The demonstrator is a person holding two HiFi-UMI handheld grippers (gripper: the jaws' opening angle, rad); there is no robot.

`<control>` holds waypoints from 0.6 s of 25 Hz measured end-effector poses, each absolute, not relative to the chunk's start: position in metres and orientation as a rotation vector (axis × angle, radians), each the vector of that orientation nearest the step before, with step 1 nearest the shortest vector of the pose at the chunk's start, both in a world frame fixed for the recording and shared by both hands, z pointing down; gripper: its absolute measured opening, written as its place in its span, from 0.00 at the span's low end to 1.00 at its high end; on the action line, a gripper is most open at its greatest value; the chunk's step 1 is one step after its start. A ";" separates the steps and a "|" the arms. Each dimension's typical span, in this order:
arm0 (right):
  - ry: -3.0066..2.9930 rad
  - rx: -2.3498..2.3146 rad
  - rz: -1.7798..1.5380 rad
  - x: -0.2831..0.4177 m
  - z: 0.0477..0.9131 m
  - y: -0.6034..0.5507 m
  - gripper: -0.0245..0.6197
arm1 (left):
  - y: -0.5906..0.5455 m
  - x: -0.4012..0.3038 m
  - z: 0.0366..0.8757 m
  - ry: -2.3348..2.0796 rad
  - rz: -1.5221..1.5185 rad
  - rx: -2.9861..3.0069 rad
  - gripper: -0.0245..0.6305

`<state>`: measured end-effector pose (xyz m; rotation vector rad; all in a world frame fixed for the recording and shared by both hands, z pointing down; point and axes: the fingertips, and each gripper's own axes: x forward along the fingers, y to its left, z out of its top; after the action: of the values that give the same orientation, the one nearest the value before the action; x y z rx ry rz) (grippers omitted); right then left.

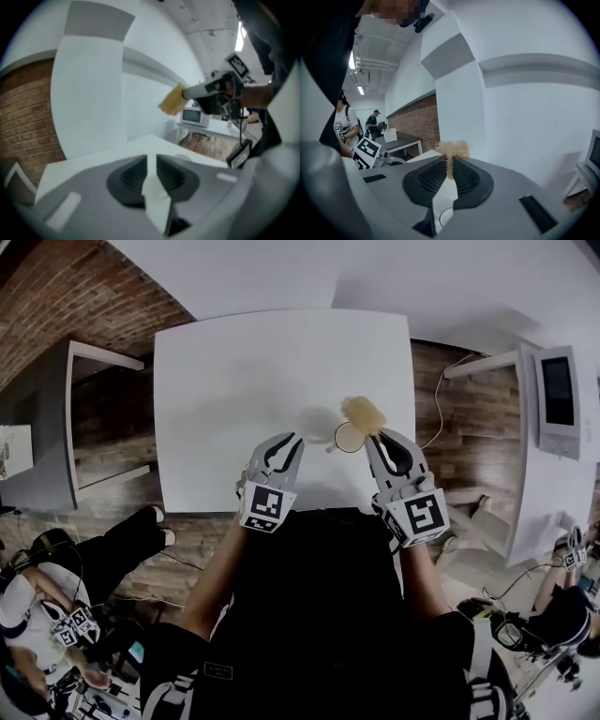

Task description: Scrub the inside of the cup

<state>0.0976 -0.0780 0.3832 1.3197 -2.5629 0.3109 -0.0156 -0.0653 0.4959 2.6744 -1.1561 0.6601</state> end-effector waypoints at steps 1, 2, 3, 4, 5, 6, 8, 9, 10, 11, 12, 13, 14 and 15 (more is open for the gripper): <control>-2.590 1.338 0.274 0.094 0.373 -0.077 0.09 | -0.068 -0.021 0.476 -1.219 0.594 2.690 0.12; -2.612 1.344 0.243 0.091 0.365 -0.074 0.09 | -0.070 -0.026 0.453 -1.290 0.515 2.710 0.09; -2.635 1.342 0.219 0.087 0.359 -0.072 0.09 | -0.072 -0.031 0.429 -1.362 0.432 2.739 0.04; -2.661 1.342 0.200 0.083 0.352 -0.070 0.09 | -0.073 -0.035 0.405 -1.429 0.362 2.774 0.04; -2.684 1.354 0.180 0.080 0.346 -0.068 0.09 | -0.074 -0.038 0.384 -1.482 0.323 2.807 0.04; -2.699 1.377 0.155 0.079 0.341 -0.066 0.09 | -0.073 -0.041 0.368 -1.522 0.314 2.831 0.04; -2.723 1.442 0.106 0.077 0.330 -0.059 0.09 | -0.066 -0.047 0.349 -1.578 0.323 2.835 0.04; -2.732 1.476 0.100 0.077 0.326 -0.054 0.09 | -0.061 -0.049 0.343 -1.605 0.295 2.814 0.04; -2.738 1.512 0.108 0.077 0.322 -0.051 0.09 | -0.058 -0.051 0.338 -1.634 0.235 2.782 0.04; -2.741 1.547 0.120 0.078 0.321 -0.048 0.09 | -0.056 -0.052 0.335 -1.655 0.177 2.753 0.04; -2.738 1.575 0.127 0.078 0.320 -0.046 0.09 | -0.054 -0.053 0.334 -1.659 0.166 2.746 0.04; -2.730 1.593 0.128 0.078 0.322 -0.045 0.09 | -0.053 -0.052 0.336 -1.650 0.194 2.759 0.04; -2.723 1.601 0.131 0.078 0.324 -0.043 0.09 | -0.053 -0.051 0.338 -1.638 0.215 2.771 0.04; -2.720 1.603 0.136 0.077 0.325 -0.042 0.09 | -0.053 -0.051 0.339 -1.630 0.209 2.774 0.04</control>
<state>0.0769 -0.0421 0.3251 1.6031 -2.7204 0.1356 -0.0512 -0.0529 0.3393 2.7738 -1.6296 0.2093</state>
